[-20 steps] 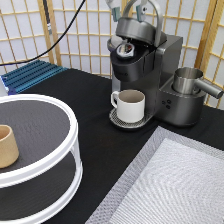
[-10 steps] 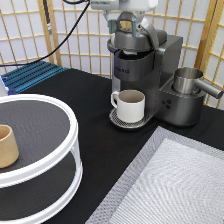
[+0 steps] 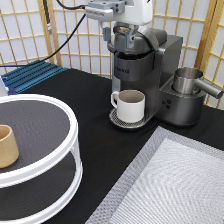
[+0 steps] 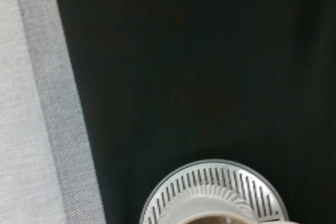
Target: Make coffee
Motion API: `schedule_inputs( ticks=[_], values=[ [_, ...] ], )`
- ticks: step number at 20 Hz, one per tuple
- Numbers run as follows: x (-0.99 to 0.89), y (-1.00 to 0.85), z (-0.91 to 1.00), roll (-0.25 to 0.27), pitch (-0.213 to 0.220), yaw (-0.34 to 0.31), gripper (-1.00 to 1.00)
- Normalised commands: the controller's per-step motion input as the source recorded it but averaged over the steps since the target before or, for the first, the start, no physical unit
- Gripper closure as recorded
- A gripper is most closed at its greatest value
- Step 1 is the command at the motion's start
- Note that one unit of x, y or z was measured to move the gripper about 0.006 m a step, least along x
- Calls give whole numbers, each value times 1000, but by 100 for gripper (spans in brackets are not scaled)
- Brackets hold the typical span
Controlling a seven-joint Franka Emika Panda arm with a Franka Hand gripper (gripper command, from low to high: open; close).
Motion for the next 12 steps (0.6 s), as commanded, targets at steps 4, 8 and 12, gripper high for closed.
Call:
schedule_inputs(
  ticks=[4, 8, 12],
  values=[
    [-284, 185, 1000, 9, 6, -29, -100],
    [41, 795, 809, -42, 5, -36, -100],
    [343, 722, 222, -105, 17, -50, -100]
  ],
)
